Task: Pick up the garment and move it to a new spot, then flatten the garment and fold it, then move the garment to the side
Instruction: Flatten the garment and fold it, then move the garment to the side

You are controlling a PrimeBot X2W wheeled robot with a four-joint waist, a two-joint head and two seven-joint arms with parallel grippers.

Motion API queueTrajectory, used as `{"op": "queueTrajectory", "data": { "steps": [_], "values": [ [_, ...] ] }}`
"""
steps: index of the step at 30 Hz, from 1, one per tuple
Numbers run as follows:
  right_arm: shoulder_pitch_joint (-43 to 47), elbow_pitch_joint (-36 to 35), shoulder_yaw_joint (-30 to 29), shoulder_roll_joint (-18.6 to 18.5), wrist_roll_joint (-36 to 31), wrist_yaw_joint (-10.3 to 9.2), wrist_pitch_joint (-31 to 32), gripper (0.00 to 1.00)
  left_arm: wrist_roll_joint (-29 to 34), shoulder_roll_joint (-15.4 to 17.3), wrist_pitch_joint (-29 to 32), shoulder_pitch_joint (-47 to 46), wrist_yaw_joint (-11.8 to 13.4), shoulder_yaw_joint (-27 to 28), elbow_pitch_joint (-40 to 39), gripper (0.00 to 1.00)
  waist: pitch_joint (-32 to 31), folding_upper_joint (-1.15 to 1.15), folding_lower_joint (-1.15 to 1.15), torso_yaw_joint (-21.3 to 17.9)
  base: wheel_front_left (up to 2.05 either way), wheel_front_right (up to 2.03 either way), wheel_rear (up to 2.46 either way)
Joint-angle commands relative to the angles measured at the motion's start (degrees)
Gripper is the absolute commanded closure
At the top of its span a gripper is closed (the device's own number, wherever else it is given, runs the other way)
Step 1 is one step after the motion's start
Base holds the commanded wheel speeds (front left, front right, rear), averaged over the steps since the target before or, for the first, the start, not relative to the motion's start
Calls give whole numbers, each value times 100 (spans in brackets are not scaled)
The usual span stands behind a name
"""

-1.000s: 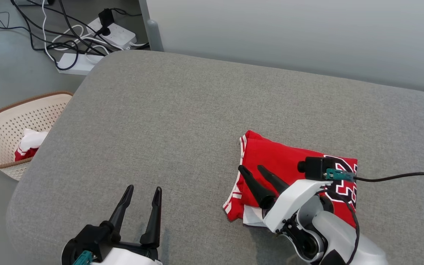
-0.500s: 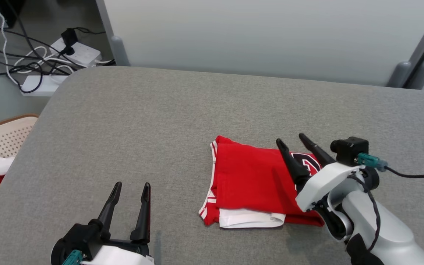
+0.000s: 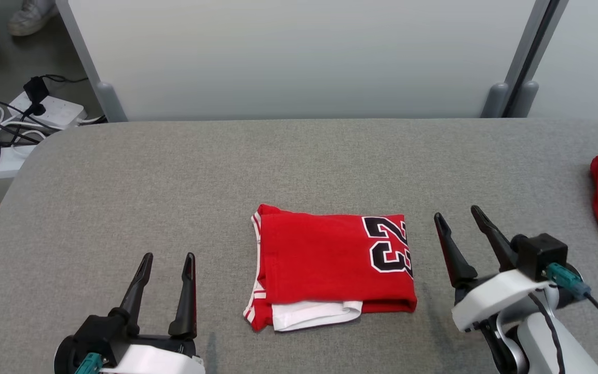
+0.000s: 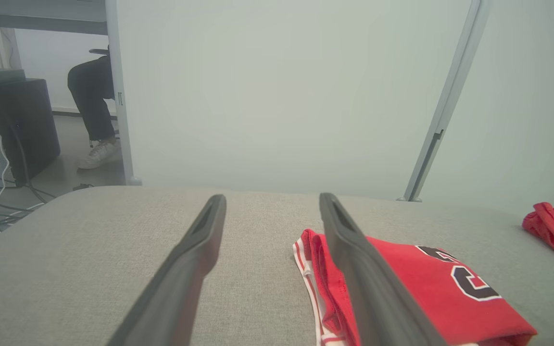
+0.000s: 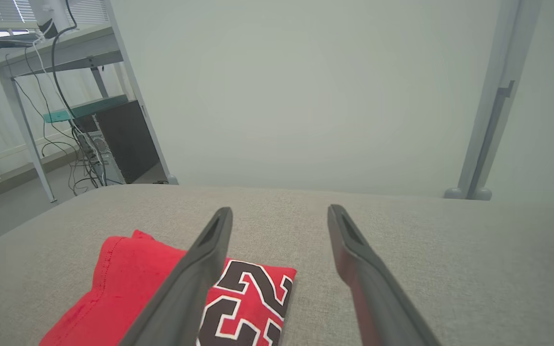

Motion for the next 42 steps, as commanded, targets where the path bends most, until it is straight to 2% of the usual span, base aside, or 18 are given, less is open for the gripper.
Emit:
{"op": "queueTrajectory", "data": {
  "steps": [1, 10, 24, 36, 42],
  "values": [
    [137, -242, -8, 26, -121, 8, -75, 0, 33, 13, -59, -109, 42, 214, -199, 0, -62, 0, 0, -69, 0, 0, 0],
    [1013, -989, -522, 126, -308, 8, -75, 0, 154, 12, -59, 72, 20, 262, -217, 0, -251, 0, 0, -237, 0, 0, 0],
    [1627, -1420, -453, 20, -183, 8, -75, 0, 175, 12, -59, 318, 10, 252, -152, 0, -472, 0, 0, -278, 0, 0, 0],
    [1625, -1385, -516, 90, -127, 8, -75, 0, 213, 12, -59, 343, 4, 217, -140, 0, -474, 0, 0, -136, 0, 0, 0],
    [1413, -713, -348, 170, 332, 8, -75, 0, 234, 12, -59, 307, 5, 191, -151, 0, -410, 0, 0, 31, 0, 0, 0]
  ]
}}
